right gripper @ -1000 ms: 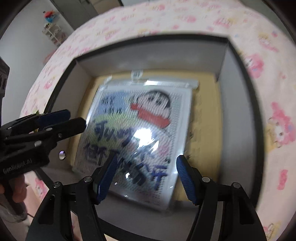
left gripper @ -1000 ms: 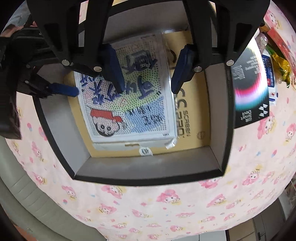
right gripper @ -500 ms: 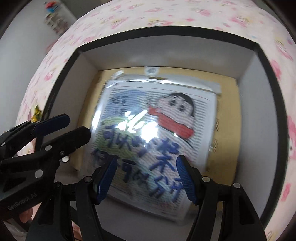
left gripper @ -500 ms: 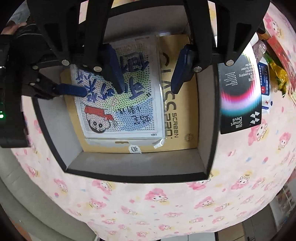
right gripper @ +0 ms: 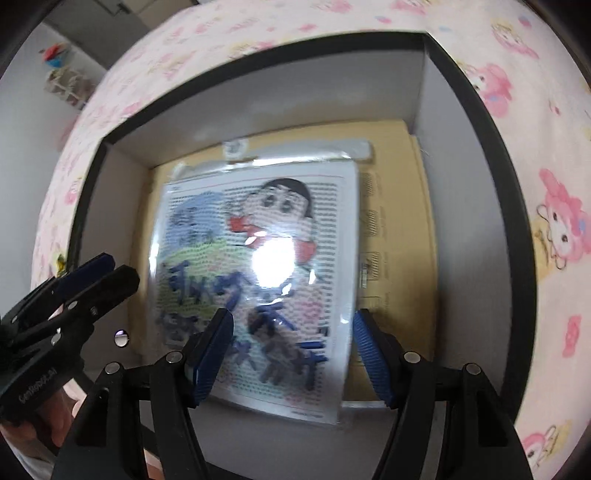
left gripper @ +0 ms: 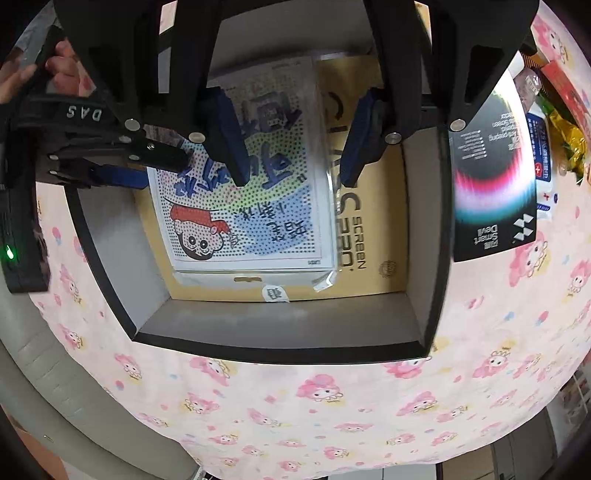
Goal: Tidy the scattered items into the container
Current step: 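Lay the kit flat on the tan package and open the right tool, then withdraw the right tool from the box toward the scattered items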
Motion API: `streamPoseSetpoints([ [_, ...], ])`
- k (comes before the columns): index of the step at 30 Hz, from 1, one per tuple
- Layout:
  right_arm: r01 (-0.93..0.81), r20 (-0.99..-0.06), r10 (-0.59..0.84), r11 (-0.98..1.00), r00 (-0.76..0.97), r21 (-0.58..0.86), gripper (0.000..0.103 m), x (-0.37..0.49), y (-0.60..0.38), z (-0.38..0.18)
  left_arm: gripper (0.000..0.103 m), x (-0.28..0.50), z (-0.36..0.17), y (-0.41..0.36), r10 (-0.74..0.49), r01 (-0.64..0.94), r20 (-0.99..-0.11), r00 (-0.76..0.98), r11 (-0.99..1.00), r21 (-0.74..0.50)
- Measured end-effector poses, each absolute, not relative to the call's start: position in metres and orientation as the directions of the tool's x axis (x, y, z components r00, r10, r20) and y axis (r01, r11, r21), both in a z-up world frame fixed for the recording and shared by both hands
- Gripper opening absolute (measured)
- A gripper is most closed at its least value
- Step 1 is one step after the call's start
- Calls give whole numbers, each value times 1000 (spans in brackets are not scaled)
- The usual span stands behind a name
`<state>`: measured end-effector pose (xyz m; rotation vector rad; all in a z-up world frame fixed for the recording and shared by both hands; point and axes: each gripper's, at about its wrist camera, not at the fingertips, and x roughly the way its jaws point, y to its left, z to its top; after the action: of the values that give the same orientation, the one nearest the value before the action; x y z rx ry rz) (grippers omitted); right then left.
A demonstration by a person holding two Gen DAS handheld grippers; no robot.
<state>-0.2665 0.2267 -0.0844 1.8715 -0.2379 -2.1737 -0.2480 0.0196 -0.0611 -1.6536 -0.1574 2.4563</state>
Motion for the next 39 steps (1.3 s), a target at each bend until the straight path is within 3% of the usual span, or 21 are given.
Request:
streamPoseSetpoints([
  [7,110,-941,-320,-945,-109,308,67,-285,209,-84,51,-246,-62,12,220,-89,-904,-367,-976,-201],
  [9,128,-926,-367,-926,-89,355,67,-286,199,-83,45,-246,-62,10,223,-89,-903,-368,-975,-205],
  [10,138,-920,-384,-918,-79,371,61,-286,194,-83,44,-245,-62,8,224,-89,-902,-369,-975,-205],
  [12,153,-916,-395,-912,-72,382,59,-286,187,-83,44,-244,-62,4,225,-88,-901,-372,-974,-207],
  [20,208,-945,-229,-961,-234,182,59,-259,194,-63,47,-239,-64,11,245,-130,-903,-352,-969,-212],
  [26,228,-936,-336,-924,-103,306,59,-255,183,-81,47,-235,-60,4,253,-89,-897,-363,-967,-237],
  [30,211,-930,-352,-922,-109,324,59,-257,183,-80,47,-228,-59,2,254,-103,-896,-363,-967,-233],
  [35,215,-921,-263,-955,-288,205,59,-236,200,-48,49,-209,-50,1,295,-121,-863,-409,-955,-269],
  [39,248,-872,-287,-948,-398,198,59,-202,207,-11,54,-181,-27,6,282,-137,-836,-472,-960,-246],
])
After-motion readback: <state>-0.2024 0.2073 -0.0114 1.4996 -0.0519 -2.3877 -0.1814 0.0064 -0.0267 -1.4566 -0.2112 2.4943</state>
